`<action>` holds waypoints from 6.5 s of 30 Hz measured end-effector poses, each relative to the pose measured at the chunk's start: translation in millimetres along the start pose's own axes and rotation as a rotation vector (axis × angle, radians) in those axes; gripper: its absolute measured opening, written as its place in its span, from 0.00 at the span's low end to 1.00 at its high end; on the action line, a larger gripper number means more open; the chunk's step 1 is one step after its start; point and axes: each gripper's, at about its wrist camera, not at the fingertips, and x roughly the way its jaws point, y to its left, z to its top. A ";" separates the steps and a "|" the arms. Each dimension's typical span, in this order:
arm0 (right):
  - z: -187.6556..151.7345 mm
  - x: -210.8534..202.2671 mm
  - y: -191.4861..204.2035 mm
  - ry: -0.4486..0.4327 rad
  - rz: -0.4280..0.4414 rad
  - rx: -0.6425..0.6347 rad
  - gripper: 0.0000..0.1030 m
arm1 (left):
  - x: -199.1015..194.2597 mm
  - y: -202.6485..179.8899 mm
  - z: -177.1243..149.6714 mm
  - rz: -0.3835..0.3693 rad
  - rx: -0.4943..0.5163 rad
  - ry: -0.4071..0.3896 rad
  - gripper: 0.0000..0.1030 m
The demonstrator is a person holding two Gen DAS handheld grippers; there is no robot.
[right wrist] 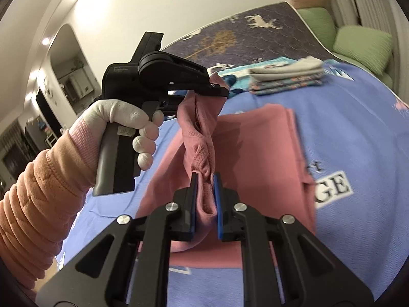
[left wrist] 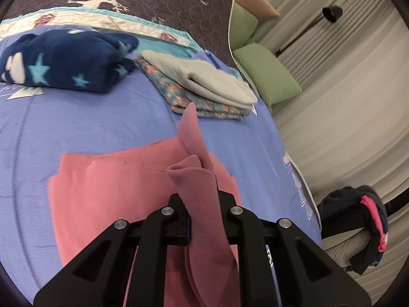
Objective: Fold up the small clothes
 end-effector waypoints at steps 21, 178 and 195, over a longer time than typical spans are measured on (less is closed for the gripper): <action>-22.2 -8.5 -56.6 0.064 -0.028 0.163 0.11 | 10.9 -89.4 -26.1 0.161 0.385 -0.066 0.36; -29.3 -25.0 -100.6 0.287 -0.010 0.142 0.15 | -111.2 8.6 -255.1 0.247 0.465 -0.008 0.00; -37.0 -3.9 -53.7 0.297 0.057 -0.016 0.27 | -102.5 19.7 -231.8 0.201 0.351 -0.043 0.31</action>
